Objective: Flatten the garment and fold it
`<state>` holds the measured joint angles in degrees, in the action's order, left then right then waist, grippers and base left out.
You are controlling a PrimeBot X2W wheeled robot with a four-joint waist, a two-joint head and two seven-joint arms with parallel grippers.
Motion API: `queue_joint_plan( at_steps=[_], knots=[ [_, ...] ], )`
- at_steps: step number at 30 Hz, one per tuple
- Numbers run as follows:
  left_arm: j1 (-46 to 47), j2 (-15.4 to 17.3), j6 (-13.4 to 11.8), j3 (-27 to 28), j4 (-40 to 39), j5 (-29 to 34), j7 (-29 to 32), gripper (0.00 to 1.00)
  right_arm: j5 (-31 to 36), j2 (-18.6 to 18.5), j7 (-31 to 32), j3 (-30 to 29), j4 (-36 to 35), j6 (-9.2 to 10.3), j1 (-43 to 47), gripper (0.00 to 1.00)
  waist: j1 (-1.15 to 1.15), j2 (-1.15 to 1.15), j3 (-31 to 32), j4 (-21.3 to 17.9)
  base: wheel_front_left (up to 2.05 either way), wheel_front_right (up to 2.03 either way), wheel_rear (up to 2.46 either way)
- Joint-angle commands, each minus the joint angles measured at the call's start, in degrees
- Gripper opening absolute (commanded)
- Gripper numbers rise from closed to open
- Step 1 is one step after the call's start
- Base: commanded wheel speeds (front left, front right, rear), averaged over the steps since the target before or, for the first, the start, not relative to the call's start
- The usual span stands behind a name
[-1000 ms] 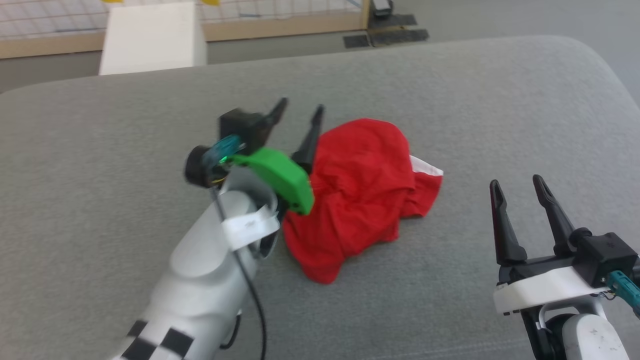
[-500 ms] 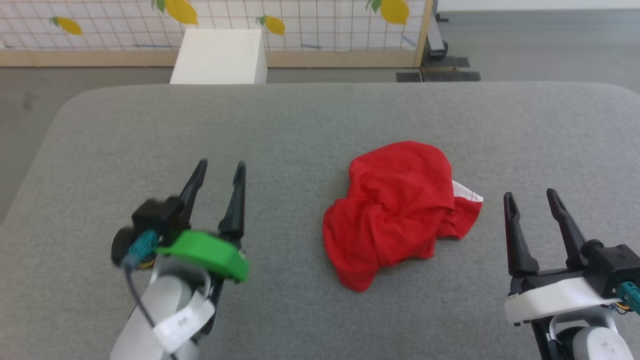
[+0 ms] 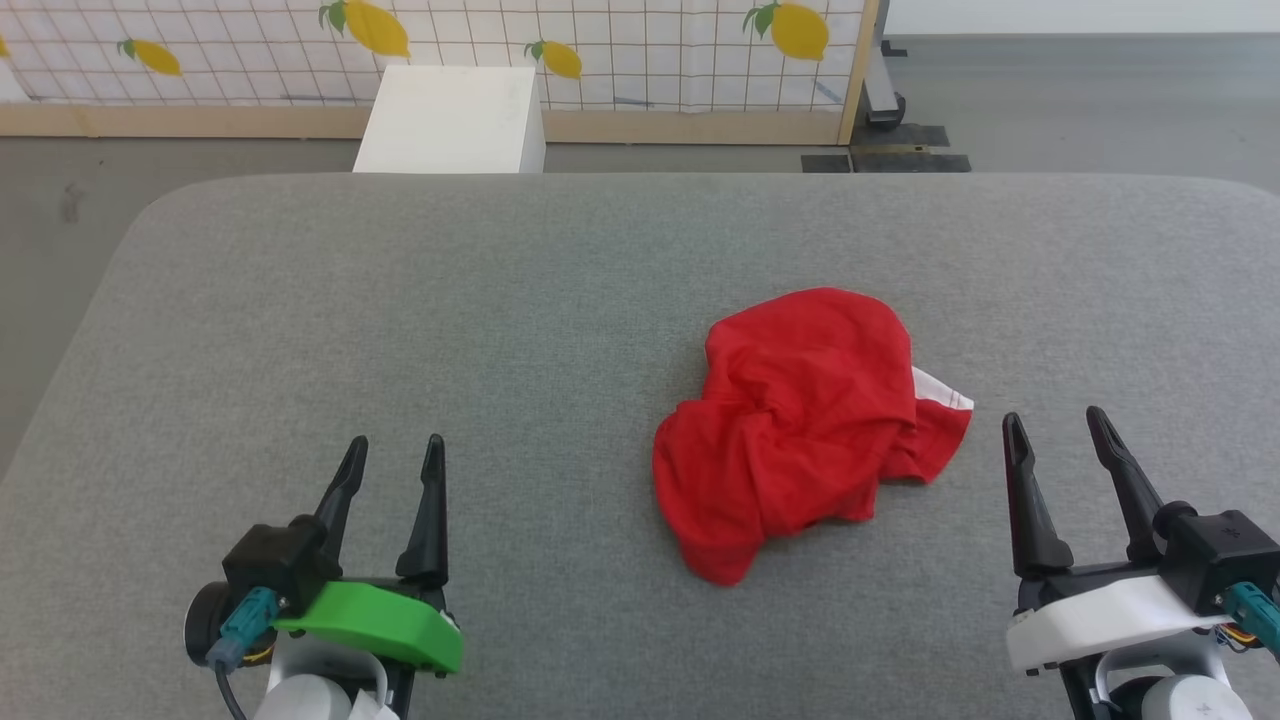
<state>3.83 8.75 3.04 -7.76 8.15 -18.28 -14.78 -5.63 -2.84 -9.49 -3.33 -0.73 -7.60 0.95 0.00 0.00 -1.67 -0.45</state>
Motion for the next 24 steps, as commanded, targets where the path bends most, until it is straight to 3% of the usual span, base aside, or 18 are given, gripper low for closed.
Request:
queue_joint_plan(
  at_steps=[1,10,15,24],
  knots=[
    [-0.58,-0.52,0.46,0.48,-0.37,1.09,-0.21,1.0,-0.23,-0.04,0.23,0.06,-0.21,0.11,0.18,1.0,0.0,0.0,-0.24,0.24,0.0,0.0,0.0],
    [0.96,-2.35,1.98,1.66,-0.03,2.6,-0.21,1.0,-0.07,-0.04,0.55,0.49,-0.74,0.11,-0.4,1.0,0.0,0.0,-0.93,0.48,0.0,0.0,0.0],
    [6.52,-3.77,3.09,-2.01,3.56,2.35,0.17,1.0,-0.06,-0.04,0.6,0.63,-1.02,0.11,-0.85,1.0,0.0,0.0,-2.12,0.33,0.0,0.0,0.0],
    [23.97,-5.66,4.01,-11.54,20.0,-2.56,13.08,1.0,-0.97,-0.04,-0.04,1.91,-0.71,0.11,-2.92,1.0,0.0,0.0,-6.4,-2.99,0.0,0.0,0.0]
  ],
)
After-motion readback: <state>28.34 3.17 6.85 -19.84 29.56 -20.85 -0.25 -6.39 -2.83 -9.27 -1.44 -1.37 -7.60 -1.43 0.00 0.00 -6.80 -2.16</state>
